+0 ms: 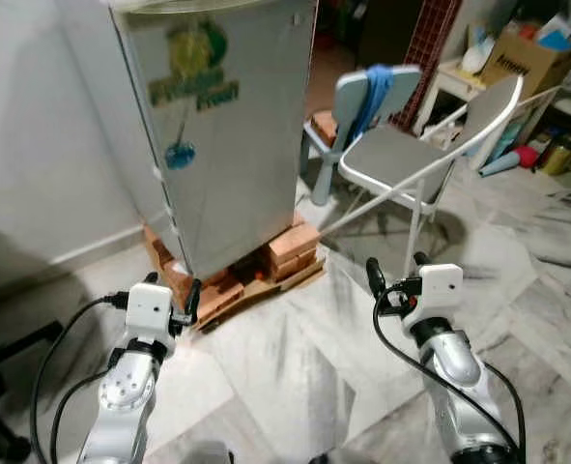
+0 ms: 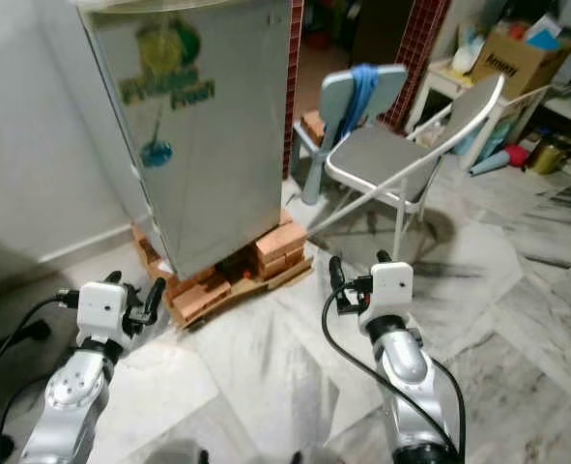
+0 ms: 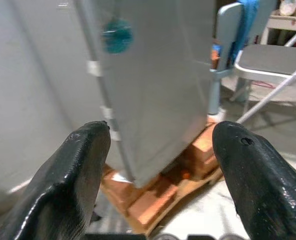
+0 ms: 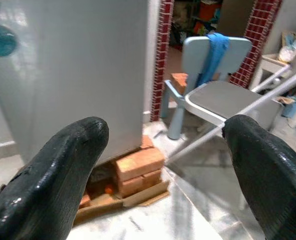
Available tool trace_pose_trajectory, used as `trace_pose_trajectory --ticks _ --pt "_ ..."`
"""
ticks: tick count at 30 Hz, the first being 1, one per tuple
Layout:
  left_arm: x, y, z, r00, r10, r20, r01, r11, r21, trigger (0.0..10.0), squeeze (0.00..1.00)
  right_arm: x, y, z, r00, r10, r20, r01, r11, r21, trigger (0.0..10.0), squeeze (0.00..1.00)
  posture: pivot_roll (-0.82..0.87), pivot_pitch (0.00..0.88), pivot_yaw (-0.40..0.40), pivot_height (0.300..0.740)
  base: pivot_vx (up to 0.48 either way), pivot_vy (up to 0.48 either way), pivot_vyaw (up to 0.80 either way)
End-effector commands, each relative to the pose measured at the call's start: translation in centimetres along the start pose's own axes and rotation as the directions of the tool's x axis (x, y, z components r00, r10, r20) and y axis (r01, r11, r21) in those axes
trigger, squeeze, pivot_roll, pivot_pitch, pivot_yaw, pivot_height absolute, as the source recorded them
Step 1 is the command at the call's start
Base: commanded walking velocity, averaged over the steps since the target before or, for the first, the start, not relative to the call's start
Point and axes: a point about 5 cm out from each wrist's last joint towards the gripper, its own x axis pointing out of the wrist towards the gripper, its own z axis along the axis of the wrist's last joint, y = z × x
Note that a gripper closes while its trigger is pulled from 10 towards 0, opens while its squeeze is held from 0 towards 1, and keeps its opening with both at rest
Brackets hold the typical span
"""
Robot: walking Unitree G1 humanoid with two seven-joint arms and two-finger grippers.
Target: Restocking fridge
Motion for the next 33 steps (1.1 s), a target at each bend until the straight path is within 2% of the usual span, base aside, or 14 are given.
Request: trace_pose_trajectory --ticks 1,12,22,30,33 --pt "-0.40 1.08 -0.33 0.999 0.029 -0.016 -0.029 1.000 -0.003 10.0 0.00 0.39 0.74 0.37 1.000 0.022 0.014 -0.022 1.000 0.008 10.0 0.00 0.09 0.024 -0.013 0.740 0.000 0.480 -0.68" --pt "-0.39 0.46 -0.10 1.000 -0.006 0.000 0.006 1.000 -0.013 10.0 0.00 0.80 0.96 0.53 0.999 0.036 0.019 -0.036 0.999 0.002 10.0 0.00 0.09 0.020 -0.013 0.740 0.000 0.466 -0.79" --pt "0.02 0.57 0.04 1.000 -0.003 0.002 0.003 1.000 -0.022 10.0 0.00 1.09 1.10 0.74 0.999 0.034 0.028 -0.034 0.999 0.002 10.0 0.00 0.09 0.023 -0.010 0.740 0.000 0.428 -0.80" --pt "-0.28 0.29 -0.11 1.000 -0.004 -0.001 0.004 1.000 -0.028 10.0 0.00 1.13 1.23 0.77 0.999 0.045 0.032 -0.045 0.999 0.001 10.0 0.00 0.09 0.029 -0.018 0.740 0.000 0.440 -0.80" --pt "-0.31 0.12 -0.06 1.000 -0.007 0.004 0.007 1.000 -0.026 10.0 0.00 1.15 1.19 0.79 0.998 0.046 0.032 -0.046 0.999 0.001 10.0 0.00 0.10 0.033 -0.019 0.740 0.000 0.456 0.00"
